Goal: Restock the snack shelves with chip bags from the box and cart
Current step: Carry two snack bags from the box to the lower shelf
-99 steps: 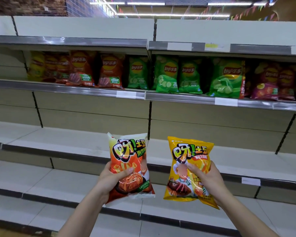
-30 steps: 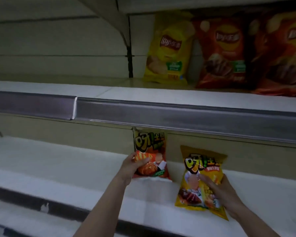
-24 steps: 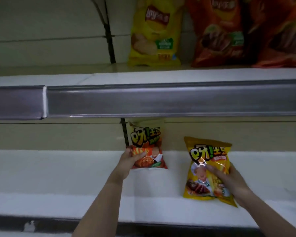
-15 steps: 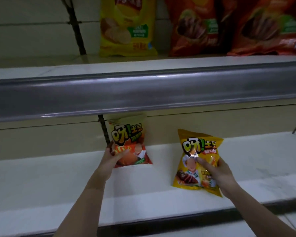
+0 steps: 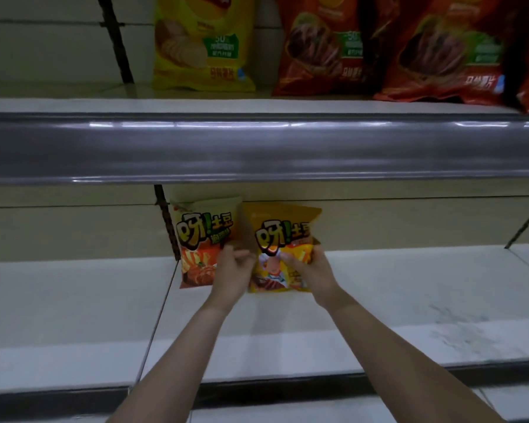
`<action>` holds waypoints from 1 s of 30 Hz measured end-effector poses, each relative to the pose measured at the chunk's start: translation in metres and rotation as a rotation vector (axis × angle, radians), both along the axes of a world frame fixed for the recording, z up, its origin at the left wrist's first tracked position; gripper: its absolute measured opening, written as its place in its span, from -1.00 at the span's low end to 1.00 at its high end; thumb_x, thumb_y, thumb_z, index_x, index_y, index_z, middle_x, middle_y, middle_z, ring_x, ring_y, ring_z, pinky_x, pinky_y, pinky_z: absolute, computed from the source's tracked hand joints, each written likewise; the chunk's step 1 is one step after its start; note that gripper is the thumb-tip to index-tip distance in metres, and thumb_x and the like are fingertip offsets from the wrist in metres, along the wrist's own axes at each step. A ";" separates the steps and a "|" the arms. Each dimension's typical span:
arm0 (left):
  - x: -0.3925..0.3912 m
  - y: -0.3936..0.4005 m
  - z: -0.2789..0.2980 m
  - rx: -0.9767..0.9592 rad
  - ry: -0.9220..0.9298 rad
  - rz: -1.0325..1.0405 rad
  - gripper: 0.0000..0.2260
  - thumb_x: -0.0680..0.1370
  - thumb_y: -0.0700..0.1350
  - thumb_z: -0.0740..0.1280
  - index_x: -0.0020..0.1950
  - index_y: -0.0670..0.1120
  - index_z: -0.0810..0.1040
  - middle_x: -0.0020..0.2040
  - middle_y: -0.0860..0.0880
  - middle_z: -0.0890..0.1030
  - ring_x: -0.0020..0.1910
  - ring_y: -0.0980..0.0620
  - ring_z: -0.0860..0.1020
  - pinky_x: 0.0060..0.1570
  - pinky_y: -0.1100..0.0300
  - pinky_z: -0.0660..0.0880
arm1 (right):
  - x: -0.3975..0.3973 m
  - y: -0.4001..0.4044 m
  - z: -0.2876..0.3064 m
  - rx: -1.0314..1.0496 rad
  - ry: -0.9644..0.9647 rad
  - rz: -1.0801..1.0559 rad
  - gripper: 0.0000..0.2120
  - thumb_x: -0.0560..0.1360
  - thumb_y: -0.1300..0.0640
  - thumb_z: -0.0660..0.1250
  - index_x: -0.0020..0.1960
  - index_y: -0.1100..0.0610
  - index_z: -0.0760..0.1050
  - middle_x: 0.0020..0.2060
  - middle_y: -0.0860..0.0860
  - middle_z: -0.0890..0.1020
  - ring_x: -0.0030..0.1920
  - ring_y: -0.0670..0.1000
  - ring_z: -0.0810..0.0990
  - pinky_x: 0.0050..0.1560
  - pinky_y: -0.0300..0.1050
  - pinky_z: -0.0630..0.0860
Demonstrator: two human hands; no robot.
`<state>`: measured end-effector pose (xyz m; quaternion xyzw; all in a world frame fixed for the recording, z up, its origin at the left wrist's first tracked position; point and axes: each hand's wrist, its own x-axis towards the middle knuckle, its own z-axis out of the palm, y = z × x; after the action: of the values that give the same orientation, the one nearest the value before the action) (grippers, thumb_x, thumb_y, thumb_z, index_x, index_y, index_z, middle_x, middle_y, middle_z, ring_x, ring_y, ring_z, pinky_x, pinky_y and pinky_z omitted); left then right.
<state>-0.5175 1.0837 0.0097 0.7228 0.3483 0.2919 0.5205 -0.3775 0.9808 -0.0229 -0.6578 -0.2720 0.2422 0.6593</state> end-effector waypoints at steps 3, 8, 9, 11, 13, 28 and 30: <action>0.010 -0.011 -0.006 -0.071 -0.028 -0.032 -0.91 0.54 -0.21 0.36 -0.12 -0.09 0.49 -0.20 0.03 0.54 -0.18 0.23 0.54 -0.09 0.13 0.45 | -0.006 0.015 -0.008 -0.010 0.002 0.008 -0.61 0.42 0.17 0.53 0.19 0.22 0.52 0.01 0.10 0.69 0.01 0.04 0.69 -0.07 -0.10 0.62; 0.023 -0.016 -0.020 -0.005 -0.014 0.002 -0.92 0.55 -0.14 0.30 -0.09 -0.07 0.57 -0.10 -0.07 0.62 -0.10 -0.01 0.59 -0.08 0.09 0.53 | -0.002 0.009 -0.001 -0.045 -0.001 0.040 -0.78 0.45 0.15 0.49 0.08 0.10 0.58 -0.10 -0.03 0.72 -0.04 -0.05 0.70 -0.08 -0.17 0.61; 0.028 -0.023 -0.016 0.012 -0.034 0.017 -0.91 0.56 -0.16 0.28 -0.13 -0.09 0.54 -0.12 -0.07 0.59 -0.14 0.02 0.55 -0.16 0.24 0.48 | 0.003 0.003 0.004 -0.028 -0.003 0.042 -0.79 0.46 0.18 0.48 0.08 0.11 0.59 -0.13 -0.06 0.72 -0.07 -0.09 0.70 -0.11 -0.23 0.59; 0.044 -0.040 -0.006 0.048 -0.067 0.014 -0.84 0.54 -0.11 0.27 -0.17 -0.17 0.50 -0.18 -0.13 0.56 -0.19 -0.02 0.52 -0.26 0.31 0.41 | 0.018 -0.014 0.012 -0.001 0.002 0.004 -0.67 0.45 0.19 0.49 0.18 0.17 0.55 -0.07 -0.03 0.71 -0.06 -0.10 0.70 -0.14 -0.29 0.58; 0.065 -0.060 0.004 0.035 -0.083 -0.043 -0.81 0.47 -0.03 0.25 -0.16 -0.14 0.53 -0.17 -0.11 0.62 -0.13 -0.03 0.59 -0.12 0.15 0.48 | 0.040 -0.038 0.015 -0.003 -0.006 -0.043 -0.53 0.43 0.15 0.52 0.28 0.17 0.46 0.03 0.02 0.69 0.02 -0.06 0.68 -0.07 -0.24 0.61; 0.218 -0.218 0.025 -0.170 -0.054 0.072 -0.71 0.55 -0.22 0.29 -0.25 0.11 0.36 -0.23 0.16 0.47 -0.05 -0.01 0.48 0.11 -0.01 0.50 | 0.212 -0.181 0.019 -0.145 -0.026 0.066 -0.45 0.44 0.12 0.49 0.34 0.12 0.32 0.13 0.05 0.61 0.09 0.01 0.64 -0.09 -0.24 0.61; 0.244 -0.237 0.023 -0.177 -0.051 0.059 -0.74 0.57 -0.20 0.28 -0.24 0.11 0.37 -0.23 0.14 0.49 -0.05 -0.03 0.51 0.11 -0.05 0.52 | 0.243 -0.202 0.020 -0.170 -0.019 0.057 -0.42 0.42 0.14 0.52 0.35 0.11 0.33 0.14 0.06 0.62 0.09 0.04 0.65 -0.01 -0.11 0.63</action>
<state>-0.2736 0.8462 0.0328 0.6558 0.3804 0.2936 0.5822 -0.1343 0.7792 -0.0029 -0.7055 -0.2754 0.2769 0.5914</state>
